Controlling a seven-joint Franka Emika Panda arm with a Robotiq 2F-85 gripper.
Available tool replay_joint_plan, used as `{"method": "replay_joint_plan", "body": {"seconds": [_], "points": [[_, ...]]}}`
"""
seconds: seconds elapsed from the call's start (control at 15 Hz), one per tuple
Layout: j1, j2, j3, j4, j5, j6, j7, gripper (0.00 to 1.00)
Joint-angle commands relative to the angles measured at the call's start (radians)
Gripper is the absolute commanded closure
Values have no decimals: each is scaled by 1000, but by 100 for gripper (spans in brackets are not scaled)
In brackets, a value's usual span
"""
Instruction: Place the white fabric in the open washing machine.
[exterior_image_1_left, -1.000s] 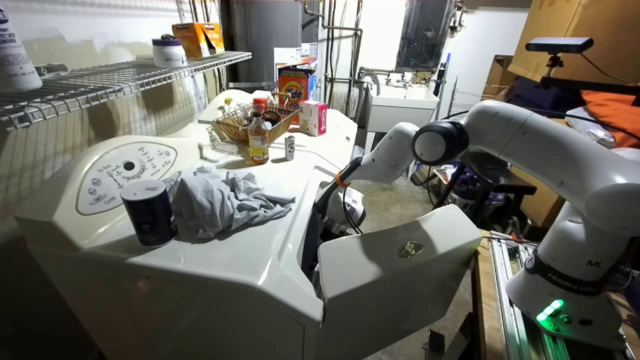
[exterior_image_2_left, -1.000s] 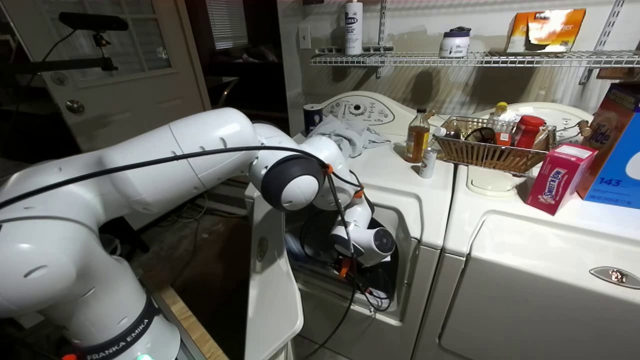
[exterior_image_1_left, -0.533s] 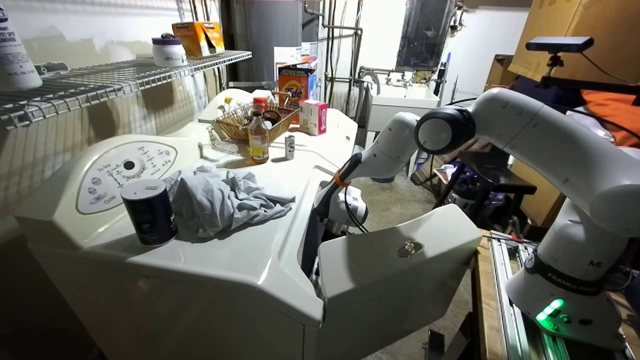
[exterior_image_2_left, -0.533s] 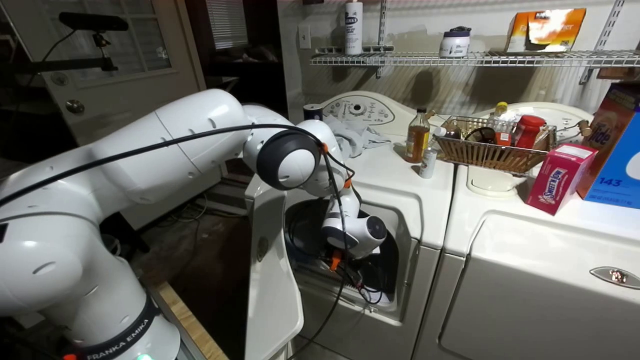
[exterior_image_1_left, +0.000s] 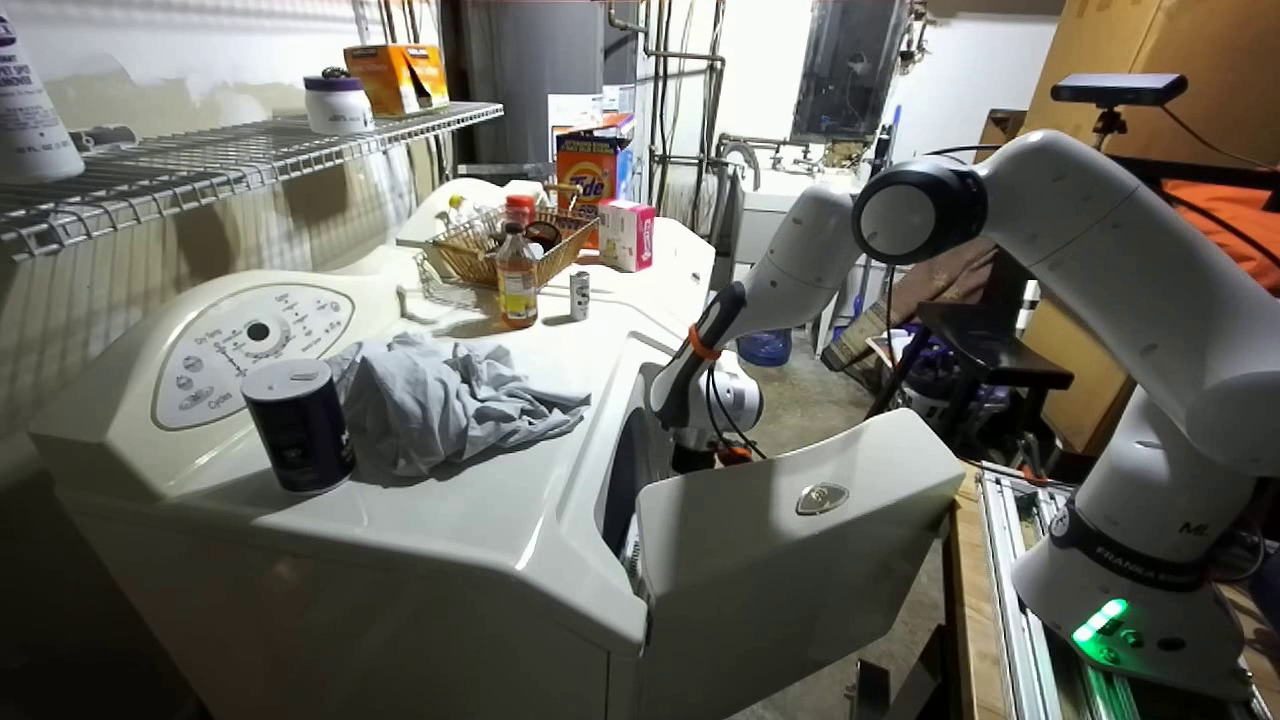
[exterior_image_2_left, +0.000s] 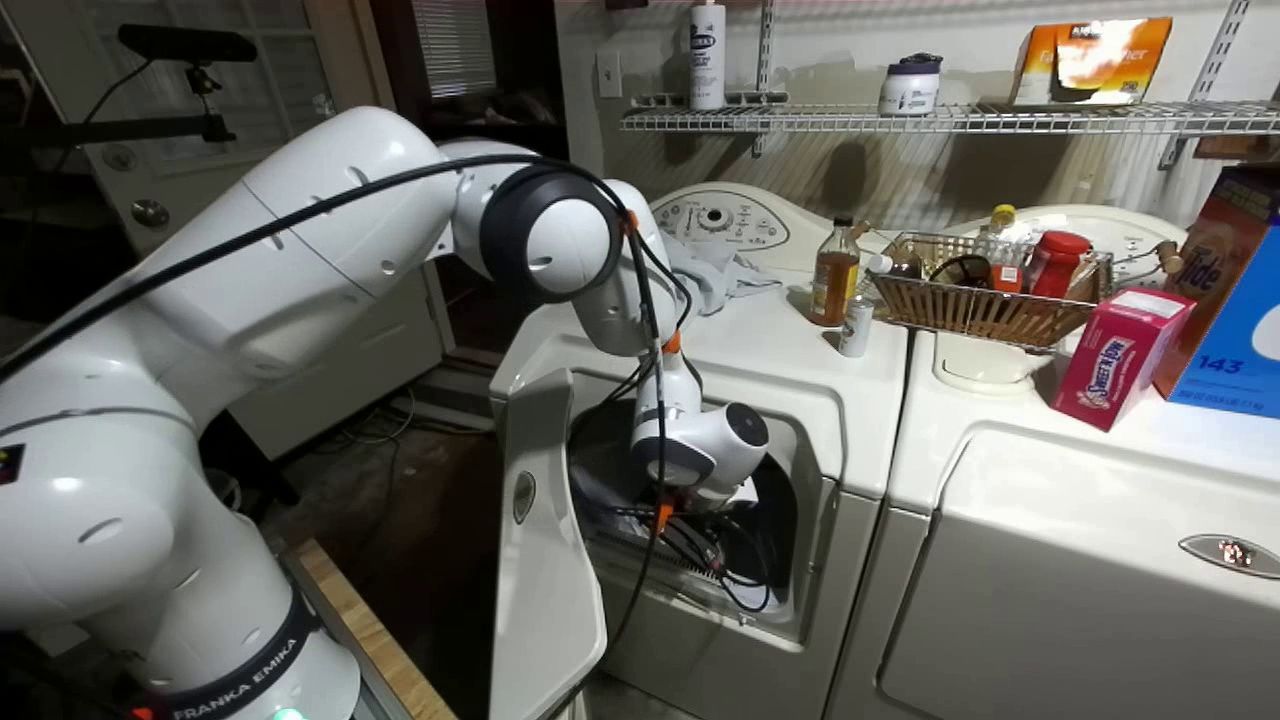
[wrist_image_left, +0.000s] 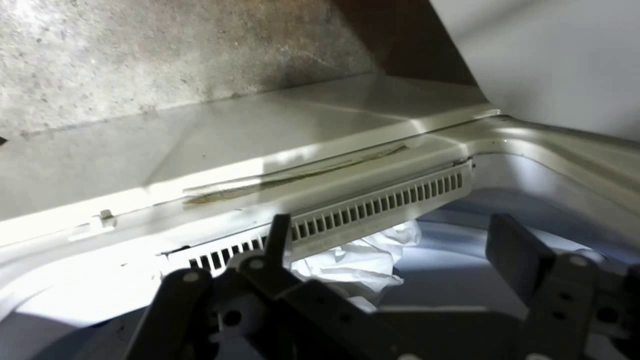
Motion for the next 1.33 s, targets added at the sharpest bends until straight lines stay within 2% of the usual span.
{"method": "replay_joint_plan", "body": {"seconds": [0.0, 0.13, 0.47, 0.6, 1.0, 1.27], "points": [[-18, -168, -13, -182, -97, 33, 76, 0], [-42, -246, -2, -242, -129, 69, 73, 0], [-14, -450, -43, -356, -309, 135, 189, 0], [-50, -542, -12, -370, -341, 43, 239, 0], [3, -812, -77, -336, -437, -240, 541, 0], [62, -950, -85, -240, -512, -499, 776, 0]]}}
